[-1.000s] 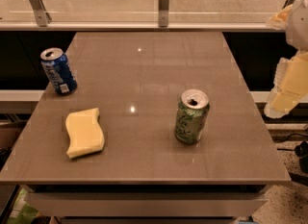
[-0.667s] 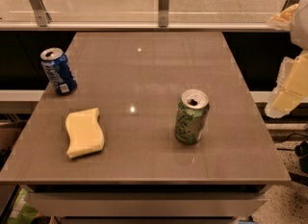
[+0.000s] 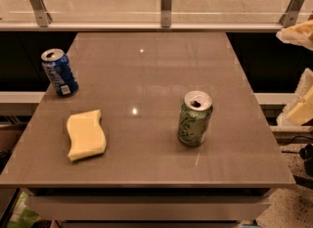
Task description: Pick green can
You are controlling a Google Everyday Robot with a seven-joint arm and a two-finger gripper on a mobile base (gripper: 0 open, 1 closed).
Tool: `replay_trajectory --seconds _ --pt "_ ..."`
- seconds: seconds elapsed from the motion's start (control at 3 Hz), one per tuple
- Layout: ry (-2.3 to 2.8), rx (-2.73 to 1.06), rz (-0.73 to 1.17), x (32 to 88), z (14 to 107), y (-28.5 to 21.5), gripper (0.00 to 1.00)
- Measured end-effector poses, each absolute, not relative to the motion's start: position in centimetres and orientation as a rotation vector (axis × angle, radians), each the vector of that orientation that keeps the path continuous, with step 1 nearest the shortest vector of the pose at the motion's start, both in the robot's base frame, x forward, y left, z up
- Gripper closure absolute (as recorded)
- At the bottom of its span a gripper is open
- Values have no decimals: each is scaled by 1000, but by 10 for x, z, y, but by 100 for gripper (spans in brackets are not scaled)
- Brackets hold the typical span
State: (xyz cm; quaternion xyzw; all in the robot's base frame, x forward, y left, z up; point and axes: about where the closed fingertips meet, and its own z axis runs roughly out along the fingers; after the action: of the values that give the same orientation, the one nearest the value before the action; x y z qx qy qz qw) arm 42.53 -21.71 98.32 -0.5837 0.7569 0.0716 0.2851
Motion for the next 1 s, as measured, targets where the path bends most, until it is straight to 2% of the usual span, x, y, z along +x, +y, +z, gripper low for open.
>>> replay_trajectory --seconds 0.67,1.0 --pt "1855 -1456 424 414 969 -202 0" --pt "1856 -1458 422 414 968 -202 0"
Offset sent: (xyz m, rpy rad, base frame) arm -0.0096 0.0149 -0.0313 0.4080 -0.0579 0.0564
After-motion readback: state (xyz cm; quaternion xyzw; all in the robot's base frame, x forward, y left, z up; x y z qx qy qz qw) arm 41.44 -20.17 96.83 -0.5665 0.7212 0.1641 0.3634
